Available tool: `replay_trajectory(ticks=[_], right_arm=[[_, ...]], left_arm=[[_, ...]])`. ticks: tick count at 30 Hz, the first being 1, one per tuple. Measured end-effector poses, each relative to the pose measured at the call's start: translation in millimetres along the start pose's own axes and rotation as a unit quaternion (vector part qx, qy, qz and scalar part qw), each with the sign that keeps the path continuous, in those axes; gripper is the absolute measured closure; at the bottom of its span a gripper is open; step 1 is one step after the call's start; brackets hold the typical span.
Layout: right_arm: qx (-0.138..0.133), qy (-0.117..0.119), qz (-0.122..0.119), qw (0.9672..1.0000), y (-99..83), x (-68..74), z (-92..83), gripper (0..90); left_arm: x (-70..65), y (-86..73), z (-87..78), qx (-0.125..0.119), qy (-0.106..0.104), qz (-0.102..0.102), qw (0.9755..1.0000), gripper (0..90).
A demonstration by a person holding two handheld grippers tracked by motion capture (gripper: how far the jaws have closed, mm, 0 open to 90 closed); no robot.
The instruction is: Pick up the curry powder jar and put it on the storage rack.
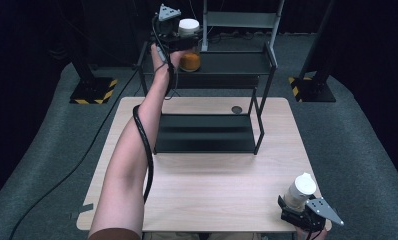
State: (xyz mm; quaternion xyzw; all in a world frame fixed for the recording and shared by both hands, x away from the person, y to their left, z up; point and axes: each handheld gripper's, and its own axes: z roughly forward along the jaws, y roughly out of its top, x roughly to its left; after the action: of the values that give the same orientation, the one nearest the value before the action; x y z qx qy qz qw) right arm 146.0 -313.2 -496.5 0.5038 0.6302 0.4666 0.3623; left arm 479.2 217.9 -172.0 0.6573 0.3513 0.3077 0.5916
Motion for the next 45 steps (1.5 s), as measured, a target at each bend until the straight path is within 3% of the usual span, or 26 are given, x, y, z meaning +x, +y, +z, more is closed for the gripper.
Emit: replay_trajectory(ticks=[23, 27, 36, 40, 45], right_arm=[[-0.001, 0.002, 0.0, 1.0, -0.7, -0.3, -0.5, 0.0], [-0.001, 0.002, -0.001, 1.0, -0.6, -0.5, -0.5, 0.0], [-0.002, 0.001, -0.001, 1.0, -1.1, 0.0, -0.7, 0.0], [-0.003, 0.001, -0.001, 1.0, -1.1, 0.1, -0.7, 0.0], [-0.003, -0.001, 0.0, 1.0, -1.1, 0.9, -0.6, 0.0]], left_arm=[[0.2, 1.7, -1.5, 0.004, -0.001, 0.008, 1.0, 33.5], [0.6, 7.0, -1.7, 0.015, -0.003, 0.012, 0.9998, 33.1], [6.4, 24.7, -15.2, 0.054, -0.014, 0.012, 0.9984, 11.6], [13.3, 32.6, -28.1, 0.086, -0.035, 0.002, 0.9957, 3.0], [12.6, 33.2, -43.2, 0.113, -0.047, 0.025, 0.9922, 0.0]])
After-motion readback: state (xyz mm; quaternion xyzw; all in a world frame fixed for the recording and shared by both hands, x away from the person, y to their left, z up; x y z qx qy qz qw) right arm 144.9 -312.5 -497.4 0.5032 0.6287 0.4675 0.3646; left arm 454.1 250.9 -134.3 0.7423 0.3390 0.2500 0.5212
